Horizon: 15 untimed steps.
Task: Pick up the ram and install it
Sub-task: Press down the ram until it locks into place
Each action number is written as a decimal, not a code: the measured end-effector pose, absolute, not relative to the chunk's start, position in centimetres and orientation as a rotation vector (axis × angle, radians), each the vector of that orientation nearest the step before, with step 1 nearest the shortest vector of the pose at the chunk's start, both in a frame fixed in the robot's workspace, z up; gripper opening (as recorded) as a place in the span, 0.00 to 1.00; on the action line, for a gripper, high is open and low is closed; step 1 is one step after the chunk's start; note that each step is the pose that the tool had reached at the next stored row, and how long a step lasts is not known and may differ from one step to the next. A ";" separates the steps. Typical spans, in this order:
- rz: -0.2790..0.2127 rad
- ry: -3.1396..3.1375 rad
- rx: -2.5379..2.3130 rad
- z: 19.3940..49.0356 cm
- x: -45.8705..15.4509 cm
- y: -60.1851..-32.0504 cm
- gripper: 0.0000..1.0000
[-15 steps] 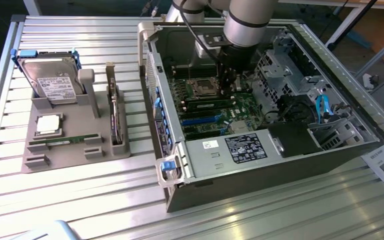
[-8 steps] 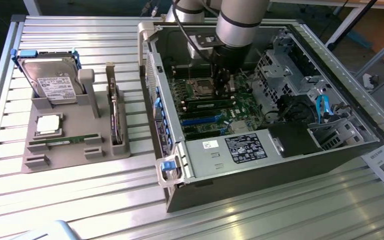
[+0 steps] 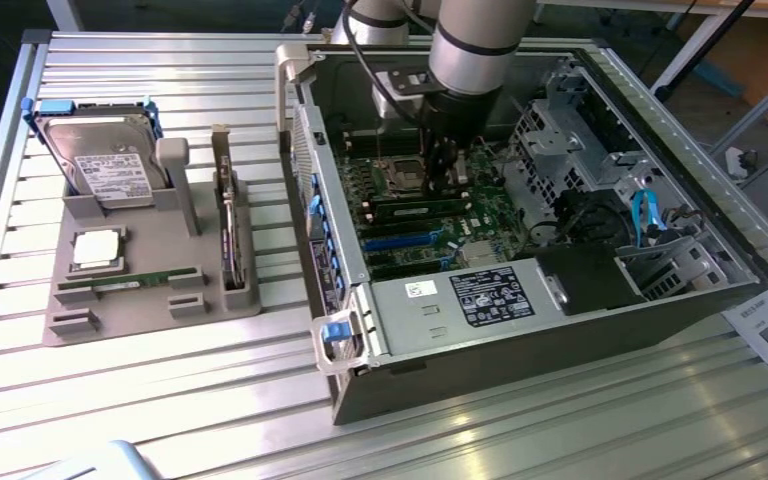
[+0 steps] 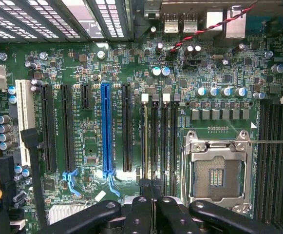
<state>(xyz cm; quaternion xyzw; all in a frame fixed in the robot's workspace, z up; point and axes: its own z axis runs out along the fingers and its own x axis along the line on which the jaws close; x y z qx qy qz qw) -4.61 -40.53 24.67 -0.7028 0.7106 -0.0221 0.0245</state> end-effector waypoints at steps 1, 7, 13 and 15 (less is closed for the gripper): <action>-0.068 2.198 -2.174 24.6 -4.6 -40.5 0.10; -0.069 2.198 -2.174 24.2 -4.6 -40.5 0.10; -0.070 2.198 -2.173 23.9 -4.6 -40.5 0.10; -0.070 2.197 -2.173 23.7 -4.7 -40.5 0.10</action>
